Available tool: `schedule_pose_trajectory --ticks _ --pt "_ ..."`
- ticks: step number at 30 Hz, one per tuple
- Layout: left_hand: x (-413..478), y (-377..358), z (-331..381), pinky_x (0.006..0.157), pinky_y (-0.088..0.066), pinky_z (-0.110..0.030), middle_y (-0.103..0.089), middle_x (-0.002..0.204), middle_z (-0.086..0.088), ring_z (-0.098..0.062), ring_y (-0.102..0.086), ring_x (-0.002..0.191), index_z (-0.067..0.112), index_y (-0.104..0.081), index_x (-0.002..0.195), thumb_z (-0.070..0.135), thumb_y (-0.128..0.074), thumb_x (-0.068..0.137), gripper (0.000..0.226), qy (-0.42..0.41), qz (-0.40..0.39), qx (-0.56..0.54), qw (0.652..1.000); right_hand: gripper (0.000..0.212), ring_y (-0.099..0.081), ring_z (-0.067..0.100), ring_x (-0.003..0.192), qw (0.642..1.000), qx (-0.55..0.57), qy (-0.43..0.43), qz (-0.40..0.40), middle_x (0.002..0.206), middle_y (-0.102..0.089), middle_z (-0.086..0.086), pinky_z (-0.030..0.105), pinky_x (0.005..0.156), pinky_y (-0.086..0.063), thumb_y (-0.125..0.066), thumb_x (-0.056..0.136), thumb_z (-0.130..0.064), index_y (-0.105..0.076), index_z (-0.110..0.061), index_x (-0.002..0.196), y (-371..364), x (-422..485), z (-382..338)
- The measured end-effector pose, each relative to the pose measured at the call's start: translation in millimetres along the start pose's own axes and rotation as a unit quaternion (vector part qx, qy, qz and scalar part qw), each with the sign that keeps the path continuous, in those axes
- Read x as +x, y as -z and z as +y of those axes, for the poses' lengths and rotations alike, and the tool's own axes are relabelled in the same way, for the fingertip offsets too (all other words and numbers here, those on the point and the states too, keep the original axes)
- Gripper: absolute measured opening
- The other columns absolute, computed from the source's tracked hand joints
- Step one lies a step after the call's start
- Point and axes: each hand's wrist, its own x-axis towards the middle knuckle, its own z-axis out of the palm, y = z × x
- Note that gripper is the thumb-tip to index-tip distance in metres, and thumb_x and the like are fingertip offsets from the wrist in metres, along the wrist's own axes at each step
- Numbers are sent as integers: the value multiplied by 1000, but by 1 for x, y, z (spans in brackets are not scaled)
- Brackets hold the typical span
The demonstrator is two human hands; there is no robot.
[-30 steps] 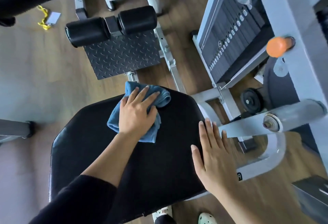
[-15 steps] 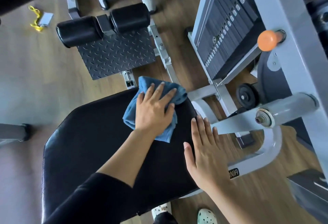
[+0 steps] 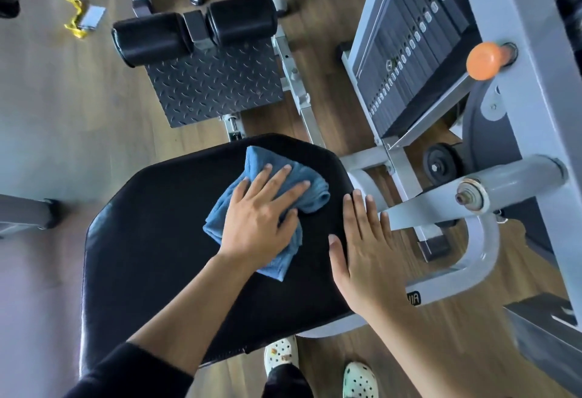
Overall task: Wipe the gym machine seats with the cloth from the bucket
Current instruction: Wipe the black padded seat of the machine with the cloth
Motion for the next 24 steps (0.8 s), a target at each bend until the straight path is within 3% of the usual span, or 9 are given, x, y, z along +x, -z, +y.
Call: schedule_pose_trajectory --ticks 2,7,11,14,17,20,24 --pt "-24 9 -22 105 -32 -46 -47 142 3 -25 -38 135 33 -57 129 35 -43 88 43 -1 8 2 1000 62 -1 21 147 1000 -12 3 0 159 -9 8 36 118 0 -18 98 -41 -16 -9 151 1 0 0" --pt "-13 12 -26 104 -35 -51 -49 141 0 -29 -41 132 34 -58 127 40 -40 85 46 186 34 21 982 62 -4 22 147 1000 -13 3 4 158 -11 8 37 119 -2 -16 98 -42 -16 -9 151 -1 -1 -1" --pt "-42 4 23 107 -30 -47 -47 142 1 -27 -37 135 37 -55 130 37 -45 87 44 84 11 7 996 62 -14 27 145 1000 -20 3 18 156 -21 13 40 118 -12 -22 97 -41 -24 -6 149 1 -2 0" --pt "-88 14 11 105 -35 -48 -47 142 4 -26 -39 134 36 -56 129 34 -46 87 43 45 18 3 999 62 -16 27 145 999 -26 6 18 156 -22 12 41 117 -12 -20 97 -40 -24 -7 149 3 -4 1" --pt "-108 23 -13 101 -39 -50 -52 138 1 -28 -44 131 32 -61 125 33 -45 86 42 133 57 14 989 62 -11 24 145 1000 -25 7 17 157 -19 11 39 117 -8 -17 97 -40 -22 -8 150 1 -4 2" --pt "-98 20 7 103 -34 -48 -50 140 0 -28 -41 132 32 -60 125 35 -43 85 43 233 53 37 970 61 -8 23 145 999 -25 11 19 157 -18 10 40 117 -9 -18 97 -40 -21 -8 150 -1 -10 4" --pt "-79 2 62 106 -34 -52 -47 143 -2 -30 -39 134 33 -57 129 37 -40 87 45 225 35 25 973 62 -11 25 144 999 -22 17 21 156 -20 11 43 117 -13 -20 97 -40 -23 -7 149 1 -21 6"
